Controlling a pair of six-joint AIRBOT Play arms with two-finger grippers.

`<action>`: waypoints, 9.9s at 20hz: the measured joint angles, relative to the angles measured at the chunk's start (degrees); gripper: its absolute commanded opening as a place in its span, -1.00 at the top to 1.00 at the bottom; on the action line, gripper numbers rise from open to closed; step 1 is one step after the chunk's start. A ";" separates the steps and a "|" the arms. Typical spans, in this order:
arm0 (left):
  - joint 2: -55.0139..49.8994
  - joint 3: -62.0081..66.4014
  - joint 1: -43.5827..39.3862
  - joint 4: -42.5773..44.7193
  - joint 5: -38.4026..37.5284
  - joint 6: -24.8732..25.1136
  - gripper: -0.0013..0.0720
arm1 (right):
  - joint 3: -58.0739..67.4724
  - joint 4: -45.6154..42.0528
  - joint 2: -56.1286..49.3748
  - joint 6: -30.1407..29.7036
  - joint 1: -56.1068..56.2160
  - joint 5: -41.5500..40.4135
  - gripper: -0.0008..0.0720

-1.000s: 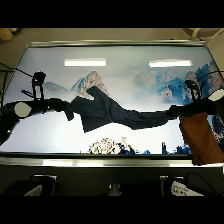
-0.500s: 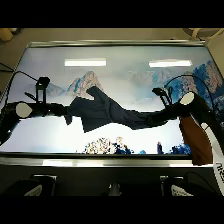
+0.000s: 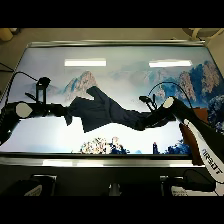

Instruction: Fold the shirts.

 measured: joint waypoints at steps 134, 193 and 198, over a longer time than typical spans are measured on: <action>19.45 57.96 20.15 -9.07 -8.92 -1.88 0.91 | 48.89 -7.04 40.04 -5.11 -20.85 -3.32 0.94; -41.00 39.23 15.65 -8.44 -35.78 0.85 -0.52 | 37.24 -19.17 -17.22 12.92 -11.85 20.24 -0.07; -38.56 41.59 17.99 -7.41 -40.92 -0.74 -0.49 | 36.70 -20.37 -12.70 8.57 -15.47 25.66 -0.10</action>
